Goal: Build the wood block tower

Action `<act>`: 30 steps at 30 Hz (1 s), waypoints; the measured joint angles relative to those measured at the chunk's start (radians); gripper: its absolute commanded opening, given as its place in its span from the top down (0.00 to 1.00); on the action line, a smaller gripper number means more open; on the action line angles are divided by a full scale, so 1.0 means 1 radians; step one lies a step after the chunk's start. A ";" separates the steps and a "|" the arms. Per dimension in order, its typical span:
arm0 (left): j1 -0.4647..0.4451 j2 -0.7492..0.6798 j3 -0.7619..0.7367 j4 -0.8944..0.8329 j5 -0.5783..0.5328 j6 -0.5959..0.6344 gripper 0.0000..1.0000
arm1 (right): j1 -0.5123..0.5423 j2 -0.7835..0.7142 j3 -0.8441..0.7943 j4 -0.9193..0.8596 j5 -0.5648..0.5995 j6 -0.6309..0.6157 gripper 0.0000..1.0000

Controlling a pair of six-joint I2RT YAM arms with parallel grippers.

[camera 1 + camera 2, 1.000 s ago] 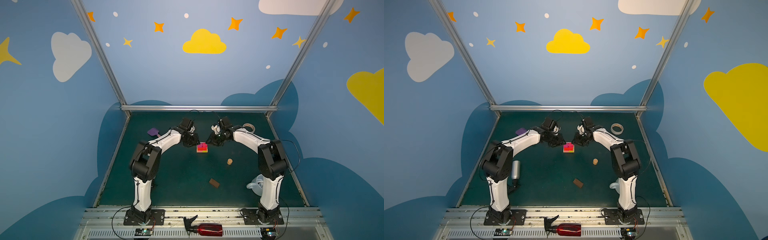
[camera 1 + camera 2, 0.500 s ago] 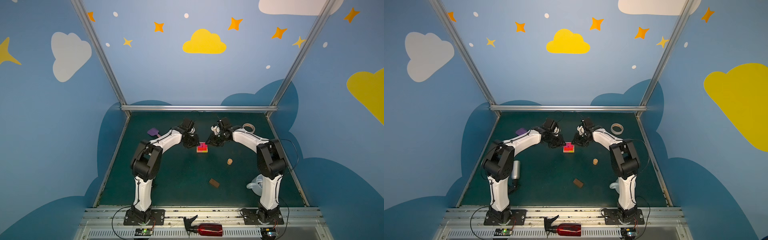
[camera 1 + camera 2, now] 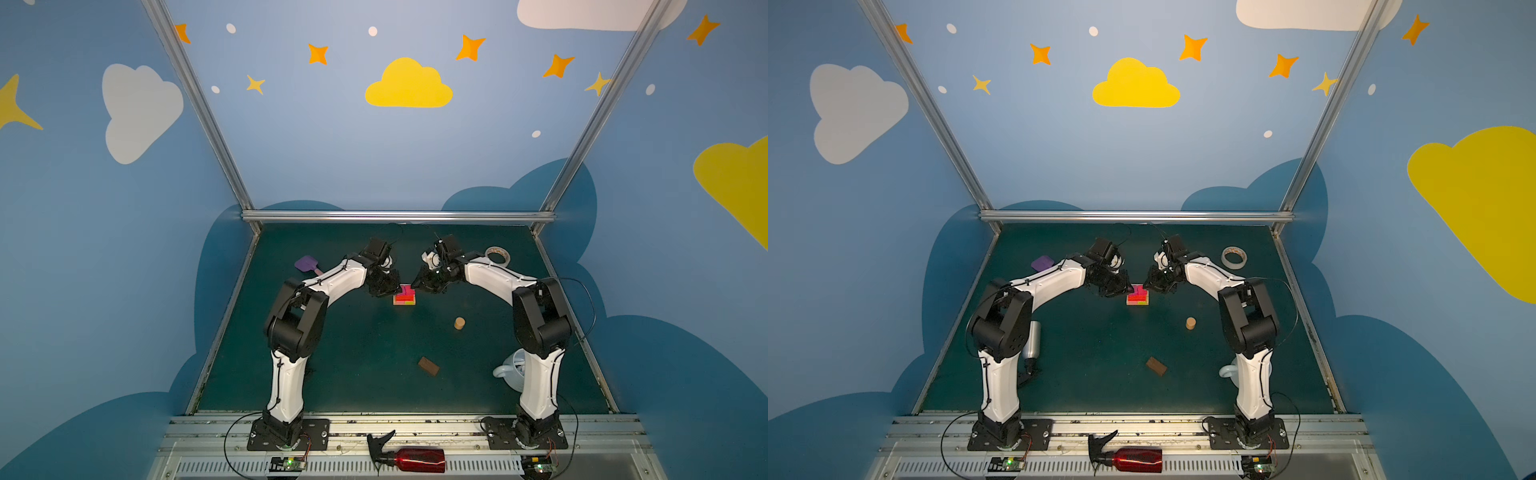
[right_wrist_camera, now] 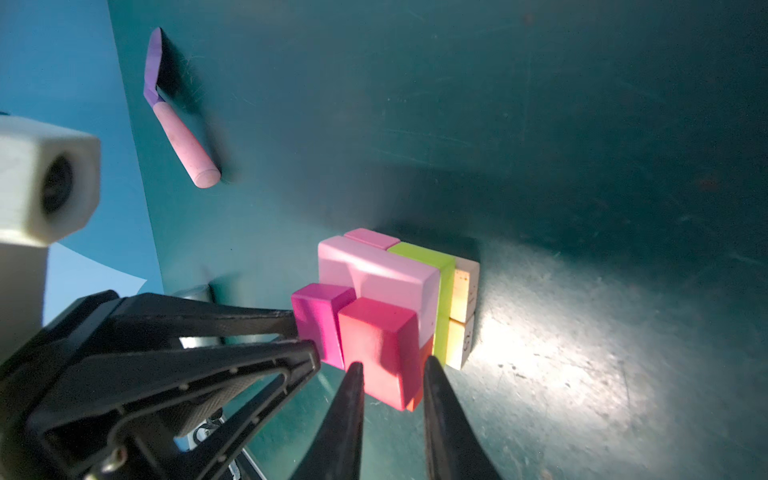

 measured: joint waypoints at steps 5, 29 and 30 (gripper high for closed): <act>0.000 0.001 0.016 -0.011 -0.008 0.005 0.74 | 0.001 0.001 0.000 0.001 -0.004 0.005 0.74; 0.000 0.037 0.077 -0.066 -0.048 0.029 0.73 | 0.001 0.016 0.003 0.014 -0.006 0.014 0.72; 0.001 0.038 0.077 -0.066 -0.048 0.029 0.73 | 0.001 0.016 0.003 0.016 -0.006 0.014 0.72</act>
